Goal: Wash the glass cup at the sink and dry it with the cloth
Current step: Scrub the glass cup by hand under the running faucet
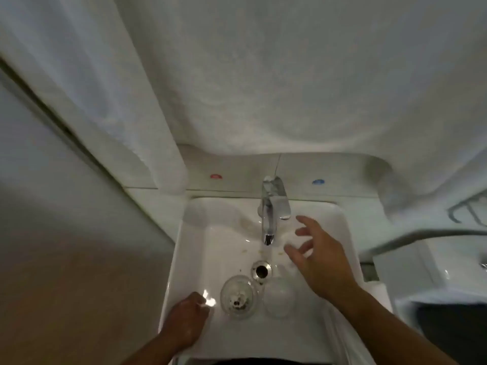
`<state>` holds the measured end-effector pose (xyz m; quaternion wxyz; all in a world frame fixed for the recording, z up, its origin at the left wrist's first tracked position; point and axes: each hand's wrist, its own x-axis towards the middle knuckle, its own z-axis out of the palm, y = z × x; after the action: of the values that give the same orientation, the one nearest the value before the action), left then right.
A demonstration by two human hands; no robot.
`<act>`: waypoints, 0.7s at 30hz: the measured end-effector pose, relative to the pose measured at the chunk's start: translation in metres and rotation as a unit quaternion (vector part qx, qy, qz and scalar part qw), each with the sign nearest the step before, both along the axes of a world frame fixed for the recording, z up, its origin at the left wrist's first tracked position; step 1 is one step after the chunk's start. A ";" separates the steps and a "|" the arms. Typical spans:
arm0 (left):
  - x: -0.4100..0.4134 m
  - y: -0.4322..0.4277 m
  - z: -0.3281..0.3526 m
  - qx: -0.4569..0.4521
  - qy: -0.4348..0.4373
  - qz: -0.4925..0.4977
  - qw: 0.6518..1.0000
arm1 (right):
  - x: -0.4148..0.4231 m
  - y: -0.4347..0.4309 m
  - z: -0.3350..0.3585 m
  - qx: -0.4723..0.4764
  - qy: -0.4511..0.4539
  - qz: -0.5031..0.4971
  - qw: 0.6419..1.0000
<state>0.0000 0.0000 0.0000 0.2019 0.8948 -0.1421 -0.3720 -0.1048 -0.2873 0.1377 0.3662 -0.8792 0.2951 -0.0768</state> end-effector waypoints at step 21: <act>0.017 -0.049 -0.045 0.005 0.053 -0.018 0.998 | 0.047 -0.001 0.018 -0.088 -0.103 -0.016 0.991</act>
<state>0.0168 -0.0487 -0.0449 0.1979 0.8720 -0.1451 -0.4236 -0.0580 -0.2881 0.1556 0.3146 -0.8905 0.2620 -0.1986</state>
